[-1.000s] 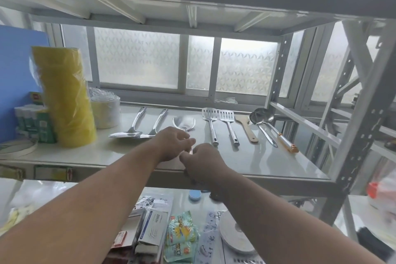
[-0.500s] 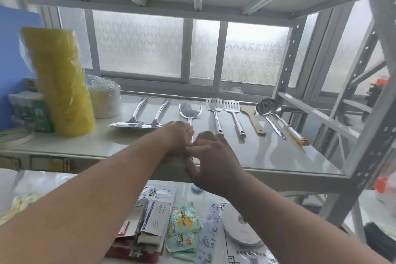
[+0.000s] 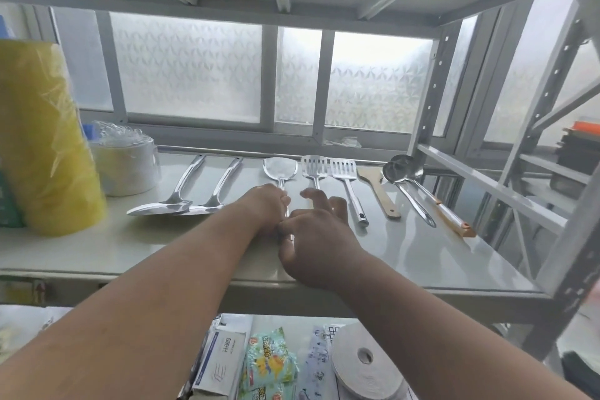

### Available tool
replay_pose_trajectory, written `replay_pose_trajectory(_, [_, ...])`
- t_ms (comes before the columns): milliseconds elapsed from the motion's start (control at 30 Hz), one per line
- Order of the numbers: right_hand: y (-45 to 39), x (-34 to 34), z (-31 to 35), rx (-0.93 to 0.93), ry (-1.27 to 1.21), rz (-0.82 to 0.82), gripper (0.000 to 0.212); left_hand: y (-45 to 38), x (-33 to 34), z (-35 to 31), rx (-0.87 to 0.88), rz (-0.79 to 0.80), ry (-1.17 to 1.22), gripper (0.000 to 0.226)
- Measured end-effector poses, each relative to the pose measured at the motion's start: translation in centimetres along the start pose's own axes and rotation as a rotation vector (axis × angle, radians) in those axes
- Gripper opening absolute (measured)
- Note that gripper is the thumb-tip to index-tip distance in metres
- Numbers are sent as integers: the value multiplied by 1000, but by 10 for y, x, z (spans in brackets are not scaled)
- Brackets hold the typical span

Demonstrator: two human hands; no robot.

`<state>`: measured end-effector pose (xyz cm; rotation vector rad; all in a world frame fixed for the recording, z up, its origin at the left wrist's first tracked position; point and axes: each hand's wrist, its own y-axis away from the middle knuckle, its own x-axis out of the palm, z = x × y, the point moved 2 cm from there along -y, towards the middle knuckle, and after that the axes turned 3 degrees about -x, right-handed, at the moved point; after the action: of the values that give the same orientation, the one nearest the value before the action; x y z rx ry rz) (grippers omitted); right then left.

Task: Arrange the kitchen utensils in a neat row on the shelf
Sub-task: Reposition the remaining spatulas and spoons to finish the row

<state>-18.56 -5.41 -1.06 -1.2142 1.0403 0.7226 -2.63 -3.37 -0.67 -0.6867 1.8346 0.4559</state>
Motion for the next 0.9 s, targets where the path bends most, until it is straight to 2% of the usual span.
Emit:
replay_pose_trajectory(167, [-17, 4, -7, 6, 21, 10, 35, -21, 1, 3, -20, -23, 111, 30])
replay_pose_trajectory(367, [-30, 12, -13, 33, 5, 35, 35, -39, 2, 7, -45, -28, 231, 42])
replay_pose_trajectory(533, [-34, 15, -14, 21, 21, 23, 33, -46, 4, 13, -39, -34, 234, 33])
replay_pose_trajectory(900, [-30, 21, -13, 25, -8, -27, 30, -39, 5, 17, -5, -66, 270, 43])
